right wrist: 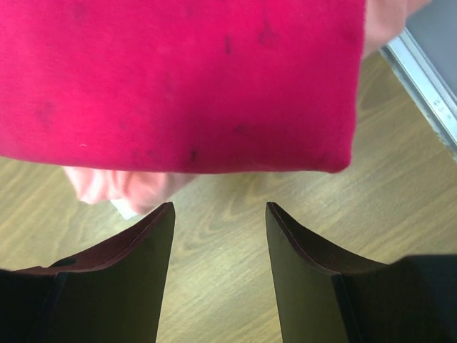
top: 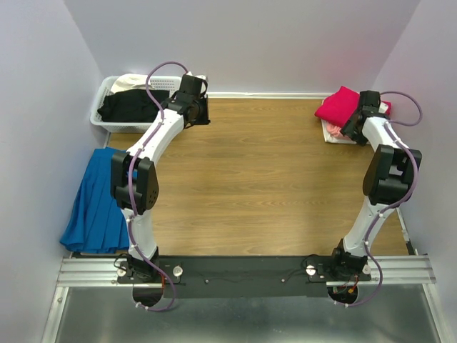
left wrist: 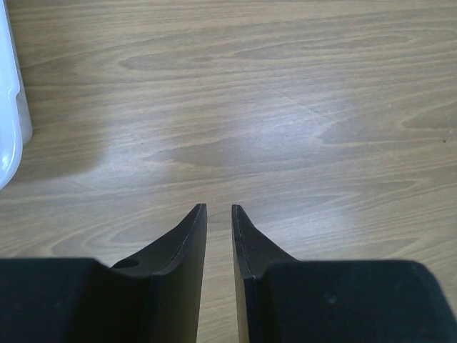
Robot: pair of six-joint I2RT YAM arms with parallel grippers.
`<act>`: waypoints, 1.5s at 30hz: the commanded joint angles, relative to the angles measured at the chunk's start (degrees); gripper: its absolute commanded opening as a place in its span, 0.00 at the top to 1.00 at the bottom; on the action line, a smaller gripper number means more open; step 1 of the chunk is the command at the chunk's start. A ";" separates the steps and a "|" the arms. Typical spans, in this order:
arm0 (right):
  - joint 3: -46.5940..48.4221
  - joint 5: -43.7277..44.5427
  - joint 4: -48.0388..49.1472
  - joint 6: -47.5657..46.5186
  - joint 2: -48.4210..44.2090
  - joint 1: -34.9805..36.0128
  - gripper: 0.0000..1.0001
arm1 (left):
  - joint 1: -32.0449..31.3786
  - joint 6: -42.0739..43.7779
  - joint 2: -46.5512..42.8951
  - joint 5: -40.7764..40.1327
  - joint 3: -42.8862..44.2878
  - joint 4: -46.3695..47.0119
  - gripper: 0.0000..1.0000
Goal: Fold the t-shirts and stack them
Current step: Put the neatly folded tshirt into the corner of the board with the right arm
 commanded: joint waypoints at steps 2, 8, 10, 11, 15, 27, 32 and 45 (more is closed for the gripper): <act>-0.44 7.02 1.50 0.78 0.33 -0.51 0.38 | -0.24 1.10 -0.01 1.14 0.24 -1.68 0.71; 0.62 10.80 1.42 0.25 1.21 -2.00 0.38 | -0.33 1.01 -0.71 1.05 -0.72 -1.33 0.71; 1.32 11.77 1.42 0.08 1.64 -2.88 0.38 | -0.33 0.92 -1.15 0.79 -1.25 -1.15 0.71; 1.41 13.08 1.33 0.25 1.91 -3.14 0.38 | -0.24 0.92 -1.24 0.70 -1.51 -1.15 0.71; 2.99 16.43 1.42 -0.10 4.10 -4.20 0.38 | -0.33 0.92 -1.68 0.61 -2.65 -0.80 0.71; 8.61 17.75 1.50 0.25 7.09 -4.29 0.40 | -0.24 1.54 -1.51 0.52 -3.10 -0.80 0.71; 9.41 15.04 1.50 -0.36 6.22 -4.29 0.41 | -0.24 1.54 -1.59 0.52 -3.36 -0.45 0.71; 9.32 2.90 3.61 -3.70 2.35 -4.29 0.48 | -0.24 0.75 -1.33 0.79 -4.06 0.34 0.71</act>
